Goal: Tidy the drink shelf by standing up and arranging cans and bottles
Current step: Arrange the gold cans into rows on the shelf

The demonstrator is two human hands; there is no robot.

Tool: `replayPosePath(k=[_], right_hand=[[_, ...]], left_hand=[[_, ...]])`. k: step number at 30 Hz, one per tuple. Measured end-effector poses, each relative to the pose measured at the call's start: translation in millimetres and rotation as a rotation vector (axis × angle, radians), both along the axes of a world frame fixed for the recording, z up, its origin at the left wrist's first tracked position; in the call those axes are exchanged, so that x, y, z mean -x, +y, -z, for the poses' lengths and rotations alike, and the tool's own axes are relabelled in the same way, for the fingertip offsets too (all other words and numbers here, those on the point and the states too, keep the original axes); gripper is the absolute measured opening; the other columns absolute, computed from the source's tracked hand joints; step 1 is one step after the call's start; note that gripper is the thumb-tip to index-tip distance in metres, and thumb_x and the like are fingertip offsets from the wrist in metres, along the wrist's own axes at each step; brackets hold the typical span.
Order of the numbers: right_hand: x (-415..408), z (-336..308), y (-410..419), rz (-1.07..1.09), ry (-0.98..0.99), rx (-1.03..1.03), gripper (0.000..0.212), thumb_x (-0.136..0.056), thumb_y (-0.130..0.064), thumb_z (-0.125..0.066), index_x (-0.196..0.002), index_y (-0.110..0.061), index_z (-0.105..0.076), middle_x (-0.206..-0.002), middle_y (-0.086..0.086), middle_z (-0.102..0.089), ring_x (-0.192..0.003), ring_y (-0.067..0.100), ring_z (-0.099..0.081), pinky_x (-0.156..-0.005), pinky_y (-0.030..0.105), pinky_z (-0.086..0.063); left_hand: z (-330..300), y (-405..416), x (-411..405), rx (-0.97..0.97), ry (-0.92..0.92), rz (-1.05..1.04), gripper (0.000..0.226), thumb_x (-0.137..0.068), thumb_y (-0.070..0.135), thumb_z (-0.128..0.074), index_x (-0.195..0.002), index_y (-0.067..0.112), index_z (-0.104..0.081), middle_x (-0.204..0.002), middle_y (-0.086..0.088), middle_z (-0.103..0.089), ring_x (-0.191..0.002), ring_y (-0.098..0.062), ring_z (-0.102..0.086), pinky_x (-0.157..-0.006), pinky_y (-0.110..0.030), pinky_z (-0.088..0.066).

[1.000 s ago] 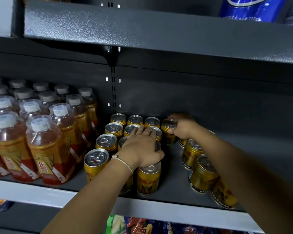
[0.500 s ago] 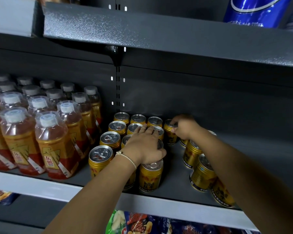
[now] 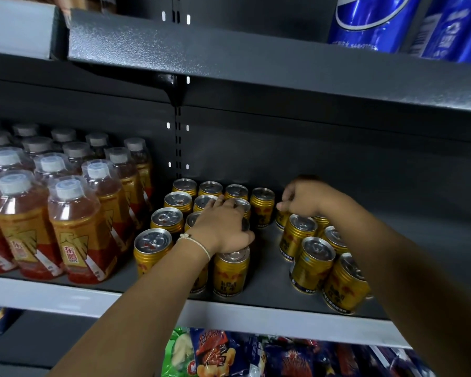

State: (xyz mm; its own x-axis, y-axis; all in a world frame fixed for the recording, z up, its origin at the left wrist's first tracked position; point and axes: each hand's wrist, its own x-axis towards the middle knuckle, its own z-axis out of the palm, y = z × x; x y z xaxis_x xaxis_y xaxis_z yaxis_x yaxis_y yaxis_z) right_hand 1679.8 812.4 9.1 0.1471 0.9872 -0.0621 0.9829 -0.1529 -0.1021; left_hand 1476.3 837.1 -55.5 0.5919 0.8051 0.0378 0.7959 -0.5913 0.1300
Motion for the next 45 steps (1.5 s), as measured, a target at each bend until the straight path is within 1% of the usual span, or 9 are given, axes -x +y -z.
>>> replayPosePath(k=[4,9,15,19,24,31,33,37,45], right_hand=[[0.4,4.6,-13.7,0.031,-0.083,0.062,0.042,-0.089,-0.049,-0.070,-0.111,-0.013,-0.070,-0.111,0.005,-0.068,-0.100,0.023,-0.064,-0.086,0.036,-0.055],[2.0,12.2,-19.6,0.063,-0.123,0.113,0.050,-0.083,-0.051,-0.075,-0.113,-0.011,-0.066,-0.111,0.004,-0.067,-0.099,0.023,-0.063,-0.084,0.033,-0.055],[-0.4,19.1,-23.2,0.078,0.019,-0.019,0.053,-0.077,-0.040,-0.084,-0.123,-0.022,-0.067,-0.127,0.000,-0.061,-0.115,0.024,-0.059,-0.093,0.035,-0.053],[-5.1,22.9,-21.8,0.075,0.329,-0.099,0.055,-0.076,-0.022,-0.086,-0.125,-0.029,-0.065,-0.124,-0.006,-0.062,-0.109,0.017,-0.061,-0.084,0.029,-0.052],[-6.5,18.4,-22.0,-0.033,0.612,-0.038,0.059,-0.074,0.002,-0.084,-0.117,-0.033,-0.062,-0.118,0.000,-0.067,-0.111,0.017,-0.063,-0.090,0.034,-0.056],[-4.7,32.3,-15.1,-0.165,0.447,-0.064,0.073,-0.072,-0.001,-0.086,-0.135,-0.028,-0.060,-0.123,-0.014,-0.063,-0.119,0.008,-0.057,-0.091,0.021,-0.050],[-3.6,37.1,-11.5,-0.170,0.462,-0.072,0.076,-0.071,0.001,-0.086,-0.136,-0.027,-0.059,-0.129,-0.011,-0.064,-0.123,0.007,-0.056,-0.098,0.025,-0.050],[0.6,42.0,-3.4,-0.201,0.469,-0.055,0.080,-0.072,0.002,-0.085,-0.141,-0.026,-0.056,-0.132,-0.010,-0.063,-0.125,0.004,-0.054,-0.086,0.011,-0.043],[6.9,45.4,8.8,-0.189,0.377,-0.143,0.073,-0.077,-0.011,-0.085,-0.140,-0.032,-0.056,-0.142,-0.008,-0.056,-0.122,0.009,-0.051,-0.094,0.021,-0.041]], left_hand=[[-7.9,-6.5,-5.5,-0.061,-0.055,0.071,0.052,-0.095,0.048,-0.044,-0.132,0.012,-0.052,-0.138,-0.013,-0.050,-0.132,-0.030,-0.040,-0.116,-0.042,-0.025],[-12.1,-16.9,-13.6,-0.038,-0.112,0.116,0.037,-0.096,0.043,-0.045,-0.110,0.013,-0.061,-0.117,-0.008,-0.058,-0.113,-0.027,-0.052,-0.086,-0.035,-0.047],[-8.2,-16.6,-9.4,-0.007,-0.141,0.120,0.041,-0.094,0.040,-0.049,-0.121,0.011,-0.062,-0.124,-0.007,-0.059,-0.120,-0.026,-0.050,-0.098,-0.042,-0.047],[-8.5,-13.4,-7.0,0.026,-0.228,0.113,0.038,-0.092,0.035,-0.056,-0.121,0.011,-0.065,-0.120,-0.005,-0.063,-0.115,-0.024,-0.054,-0.095,-0.040,-0.049],[-3.8,-8.1,-8.9,-0.040,-0.261,0.114,0.044,-0.089,0.039,-0.063,-0.122,0.011,-0.065,-0.125,-0.005,-0.061,-0.121,-0.023,-0.049,-0.105,-0.036,-0.039],[-1.8,-2.1,-6.7,0.000,-0.207,0.010,0.044,-0.088,0.041,-0.054,-0.119,0.010,-0.060,-0.128,-0.010,-0.057,-0.124,-0.028,-0.048,-0.109,-0.037,-0.034],[-2.1,-0.2,-5.0,0.041,-0.095,-0.033,0.057,-0.093,0.045,-0.042,-0.138,0.011,-0.048,-0.148,-0.012,-0.043,-0.140,-0.030,-0.032,-0.118,-0.041,-0.023],[2.9,2.5,0.2,0.035,-0.026,-0.018,0.062,-0.099,0.040,-0.028,-0.154,0.012,-0.022,-0.162,-0.007,-0.017,-0.150,-0.025,-0.009,-0.122,-0.039,-0.007],[6.0,1.3,2.9,0.001,-0.006,0.002,0.061,-0.102,0.040,-0.026,-0.155,0.013,-0.017,-0.164,-0.005,-0.011,-0.151,-0.022,-0.004,-0.121,-0.035,-0.002]])
